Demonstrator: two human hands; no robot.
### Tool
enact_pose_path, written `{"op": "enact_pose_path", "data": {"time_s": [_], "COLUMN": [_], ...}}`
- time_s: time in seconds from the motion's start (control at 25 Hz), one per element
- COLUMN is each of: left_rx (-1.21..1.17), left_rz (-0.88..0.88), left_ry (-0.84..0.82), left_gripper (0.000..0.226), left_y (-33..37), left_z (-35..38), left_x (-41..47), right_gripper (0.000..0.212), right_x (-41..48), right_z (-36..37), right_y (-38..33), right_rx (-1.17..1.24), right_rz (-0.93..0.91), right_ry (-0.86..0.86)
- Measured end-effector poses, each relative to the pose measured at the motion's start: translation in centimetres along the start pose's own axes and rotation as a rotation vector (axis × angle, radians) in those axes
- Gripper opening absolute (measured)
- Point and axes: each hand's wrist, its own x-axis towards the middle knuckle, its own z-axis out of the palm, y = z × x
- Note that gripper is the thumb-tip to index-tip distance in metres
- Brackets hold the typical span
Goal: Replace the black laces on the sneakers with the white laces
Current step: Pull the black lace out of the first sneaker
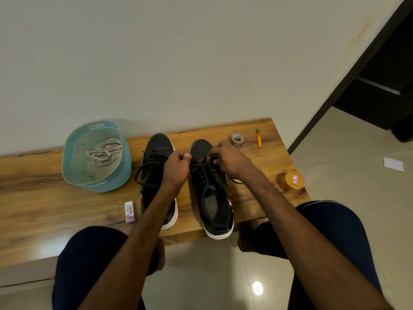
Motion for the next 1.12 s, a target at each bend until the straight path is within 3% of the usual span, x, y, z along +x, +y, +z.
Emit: {"op": "enact_pose_path", "data": {"time_s": [0.16,0.24,0.4,0.52,0.56,0.6,0.72,0.76,0.84,0.96,1.08,1.12], "left_rx": [0.654,0.807,0.566,-0.127,-0.229,-0.157,0.633,0.826,0.988,0.854,0.458,0.431], "left_rz": [0.460,0.503,0.413,-0.011,-0.080,-0.044,0.440,0.507,0.471,0.513,0.257,0.197], "left_ry": [-0.072,-0.085,0.008,0.043,0.052,0.070,0.054,-0.010,-0.066,0.113,0.432,0.491], "left_gripper": [0.024,0.018,0.009,0.018,0.017,0.013,0.026,0.030,0.025,0.018,0.016,0.016], "left_y": [0.9,0.9,0.3,0.2,0.3,0.7,1.5,1.6,1.7,2.3,3.8,3.9], "left_z": [0.1,0.4,0.5,-0.3,-0.4,-0.5,-0.2,0.1,0.4,-0.1,-2.7,-3.5], "left_x": [-0.5,-0.8,0.0,1.1,1.0,0.5,-0.7,-1.0,-1.2,-1.5,-0.8,-0.6], "right_gripper": [0.024,0.027,0.035,0.044,0.045,0.044,0.043,0.043,0.045,0.046,0.043,0.042], "right_x": [-0.2,-0.3,-0.5,-0.5,-0.5,-0.5,-0.6,-0.6,-0.5,-0.5,-0.6,-0.6], "right_z": [-0.1,-0.1,-0.4,-0.6,-0.7,-0.8,-0.9,-0.9,-0.8,-0.8,-0.8,-0.8], "right_y": [-0.1,-0.1,-0.2,0.0,0.1,0.1,0.0,0.0,0.0,0.0,0.1,0.1], "right_rx": [-0.019,-0.025,-0.017,-0.012,-0.016,-0.021,-0.039,-0.045,-0.048,-0.032,0.011,0.012], "right_rz": [-0.013,-0.009,0.018,0.046,0.053,0.055,0.050,0.050,0.056,0.079,0.093,0.088], "right_ry": [0.005,0.001,-0.014,-0.032,-0.036,-0.036,-0.050,-0.056,-0.065,-0.061,-0.061,-0.061]}}
